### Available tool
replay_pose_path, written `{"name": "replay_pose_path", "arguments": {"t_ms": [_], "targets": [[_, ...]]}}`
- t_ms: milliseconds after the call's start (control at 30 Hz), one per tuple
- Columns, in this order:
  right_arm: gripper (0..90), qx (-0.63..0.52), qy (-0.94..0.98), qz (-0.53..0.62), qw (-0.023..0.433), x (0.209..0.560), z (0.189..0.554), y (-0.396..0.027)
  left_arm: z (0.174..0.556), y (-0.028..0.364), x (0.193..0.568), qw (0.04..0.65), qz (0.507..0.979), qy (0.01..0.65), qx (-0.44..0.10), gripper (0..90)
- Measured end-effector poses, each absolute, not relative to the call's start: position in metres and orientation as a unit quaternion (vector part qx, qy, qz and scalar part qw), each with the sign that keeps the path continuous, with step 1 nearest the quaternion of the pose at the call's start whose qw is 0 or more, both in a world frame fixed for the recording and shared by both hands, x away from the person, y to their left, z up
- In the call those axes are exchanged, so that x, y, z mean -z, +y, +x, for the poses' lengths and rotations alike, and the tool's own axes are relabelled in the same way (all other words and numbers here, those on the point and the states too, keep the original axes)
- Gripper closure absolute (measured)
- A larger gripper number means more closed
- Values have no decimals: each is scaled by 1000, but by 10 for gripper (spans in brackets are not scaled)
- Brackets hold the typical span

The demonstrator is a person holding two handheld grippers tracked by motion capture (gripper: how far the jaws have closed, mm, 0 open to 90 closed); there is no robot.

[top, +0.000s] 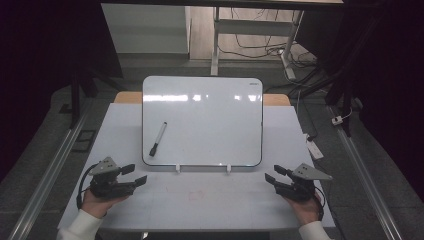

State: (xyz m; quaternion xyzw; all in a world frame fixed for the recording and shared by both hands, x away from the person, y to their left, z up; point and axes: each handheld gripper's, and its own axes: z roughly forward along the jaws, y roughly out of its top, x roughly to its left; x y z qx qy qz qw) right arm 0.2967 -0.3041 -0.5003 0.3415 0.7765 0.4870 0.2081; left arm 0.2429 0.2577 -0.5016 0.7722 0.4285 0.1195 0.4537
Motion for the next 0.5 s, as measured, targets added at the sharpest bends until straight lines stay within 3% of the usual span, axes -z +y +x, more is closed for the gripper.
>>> {"name": "replay_pose_path", "arguments": {"t_ms": [500], "targets": [[446, -455, 798, 325, 227, 510, 296, -305, 238, 261, 513, 436, 782, 430, -115, 294]]}}
